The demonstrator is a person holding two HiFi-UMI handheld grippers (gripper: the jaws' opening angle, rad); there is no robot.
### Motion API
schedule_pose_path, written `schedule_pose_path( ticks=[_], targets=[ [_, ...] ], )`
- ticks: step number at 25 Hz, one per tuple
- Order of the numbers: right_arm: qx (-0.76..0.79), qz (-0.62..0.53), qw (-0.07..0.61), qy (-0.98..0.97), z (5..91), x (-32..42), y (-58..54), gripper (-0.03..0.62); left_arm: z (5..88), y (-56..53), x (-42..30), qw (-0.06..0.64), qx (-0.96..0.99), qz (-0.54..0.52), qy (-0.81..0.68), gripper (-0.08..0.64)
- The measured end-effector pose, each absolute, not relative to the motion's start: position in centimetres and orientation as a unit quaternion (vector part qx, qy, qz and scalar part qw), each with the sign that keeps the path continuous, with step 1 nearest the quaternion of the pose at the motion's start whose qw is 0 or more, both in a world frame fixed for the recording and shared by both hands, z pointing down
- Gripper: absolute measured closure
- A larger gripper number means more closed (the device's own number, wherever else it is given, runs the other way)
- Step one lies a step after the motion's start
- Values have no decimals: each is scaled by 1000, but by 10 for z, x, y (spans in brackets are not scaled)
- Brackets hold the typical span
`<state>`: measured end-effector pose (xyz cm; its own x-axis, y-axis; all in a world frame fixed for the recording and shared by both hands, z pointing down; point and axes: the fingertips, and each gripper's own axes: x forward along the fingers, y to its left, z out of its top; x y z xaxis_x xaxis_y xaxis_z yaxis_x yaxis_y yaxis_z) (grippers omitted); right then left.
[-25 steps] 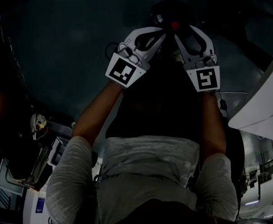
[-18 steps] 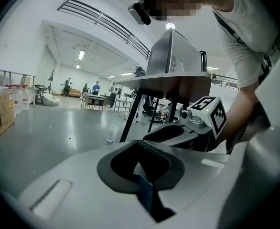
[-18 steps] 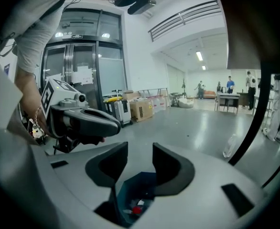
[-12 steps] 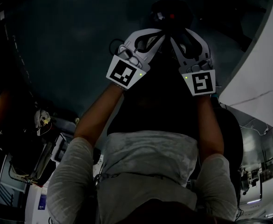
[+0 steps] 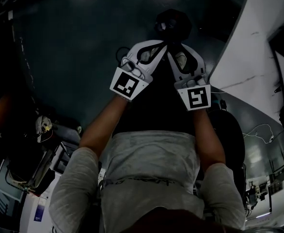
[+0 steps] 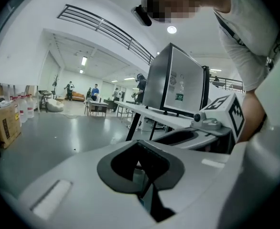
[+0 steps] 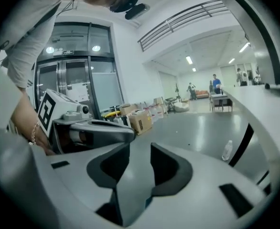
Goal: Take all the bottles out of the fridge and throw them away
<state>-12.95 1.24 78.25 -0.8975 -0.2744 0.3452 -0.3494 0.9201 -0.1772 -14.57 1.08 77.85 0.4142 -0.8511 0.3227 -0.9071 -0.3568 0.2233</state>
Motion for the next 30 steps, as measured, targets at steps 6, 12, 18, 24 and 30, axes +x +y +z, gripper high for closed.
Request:
schedule_pose_path(
  ticks=[6, 12, 18, 24, 30],
  targets=[
    [178, 126, 143, -965, 717, -125, 4, 473, 718, 8, -146, 186, 817, 64, -543, 552],
    [202, 104, 130, -965, 648, -115, -22, 489, 650, -1, -144, 156, 825, 60, -540, 552],
    [215, 86, 111, -966, 577, -109, -35, 529, 581, -10, -141, 145, 829, 45, -539, 552],
    [210, 75, 93, -970, 516, -105, -38, 575, 525, -17, -132, 131, 836, 33, -531, 552],
    [206, 66, 82, -973, 457, -108, -34, 583, 467, -11, -126, 114, 846, 13, -520, 552]
  ],
)
